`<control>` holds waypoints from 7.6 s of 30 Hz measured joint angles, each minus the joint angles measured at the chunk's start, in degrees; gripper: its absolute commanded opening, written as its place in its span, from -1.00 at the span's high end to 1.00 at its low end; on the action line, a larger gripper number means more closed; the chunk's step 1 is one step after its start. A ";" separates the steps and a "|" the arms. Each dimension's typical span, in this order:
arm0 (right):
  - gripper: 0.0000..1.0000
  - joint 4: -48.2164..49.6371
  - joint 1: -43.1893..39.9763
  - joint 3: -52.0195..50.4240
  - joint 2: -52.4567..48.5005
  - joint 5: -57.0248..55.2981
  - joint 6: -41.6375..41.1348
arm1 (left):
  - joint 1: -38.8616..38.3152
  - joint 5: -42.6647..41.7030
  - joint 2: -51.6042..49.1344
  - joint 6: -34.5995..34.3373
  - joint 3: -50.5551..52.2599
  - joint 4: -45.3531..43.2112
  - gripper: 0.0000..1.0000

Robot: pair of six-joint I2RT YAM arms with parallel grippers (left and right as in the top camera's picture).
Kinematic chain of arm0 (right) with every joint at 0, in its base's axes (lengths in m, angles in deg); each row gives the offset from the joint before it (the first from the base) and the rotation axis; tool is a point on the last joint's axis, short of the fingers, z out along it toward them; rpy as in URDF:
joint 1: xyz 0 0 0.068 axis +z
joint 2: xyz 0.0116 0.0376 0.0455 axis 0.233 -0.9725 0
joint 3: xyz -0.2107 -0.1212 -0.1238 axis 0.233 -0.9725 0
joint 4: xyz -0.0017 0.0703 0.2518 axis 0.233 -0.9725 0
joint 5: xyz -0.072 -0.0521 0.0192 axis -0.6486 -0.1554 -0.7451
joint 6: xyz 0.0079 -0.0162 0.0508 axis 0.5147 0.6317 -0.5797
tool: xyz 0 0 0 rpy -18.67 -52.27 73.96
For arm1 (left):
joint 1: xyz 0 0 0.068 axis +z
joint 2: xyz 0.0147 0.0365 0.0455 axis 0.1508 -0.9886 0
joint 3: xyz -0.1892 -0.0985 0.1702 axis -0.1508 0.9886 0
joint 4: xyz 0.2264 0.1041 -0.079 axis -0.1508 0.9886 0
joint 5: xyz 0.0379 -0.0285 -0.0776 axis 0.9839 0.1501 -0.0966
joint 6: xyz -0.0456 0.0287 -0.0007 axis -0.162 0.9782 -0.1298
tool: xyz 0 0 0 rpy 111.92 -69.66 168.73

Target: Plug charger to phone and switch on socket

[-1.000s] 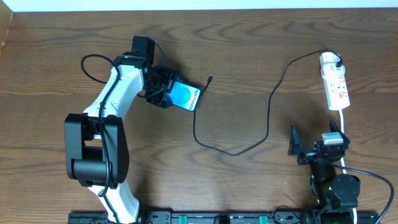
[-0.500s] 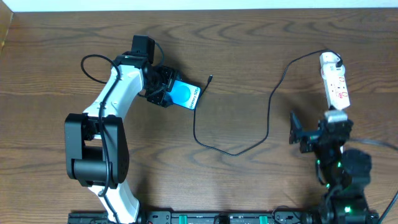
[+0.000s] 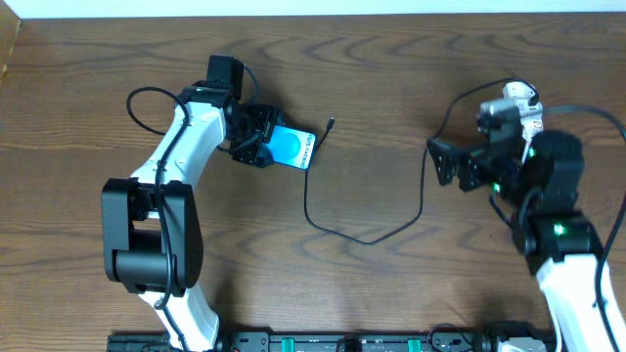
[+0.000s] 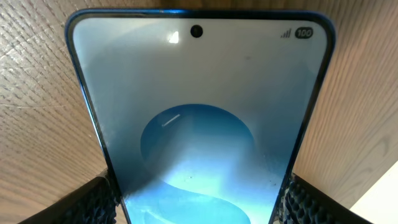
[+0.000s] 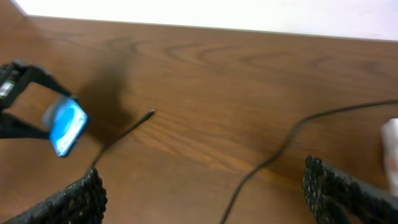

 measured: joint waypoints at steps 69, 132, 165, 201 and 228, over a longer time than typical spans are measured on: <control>-0.33 3.23 16.00 31.56 -46.23 16.31 -32.11 | 0.00 -7.21 0.00 -13.46 0.00 -8.11 -0.18; 0.98 9.81 23.82 31.69 -53.16 14.45 -34.40 | 0.00 -16.04 0.00 -14.80 0.00 -8.81 -0.18; 0.98 21.66 13.16 31.56 -54.21 23.37 -55.19 | 0.04 -16.11 0.87 -4.31 -0.02 -19.26 -0.80; 0.98 39.41 16.11 31.56 -54.21 19.17 -100.35 | 0.04 -15.56 0.87 6.93 -0.02 -46.05 -0.03; 0.97 45.55 19.32 31.56 -54.27 15.45 -104.50 | 0.07 -19.61 0.87 1.44 -0.02 -48.83 0.63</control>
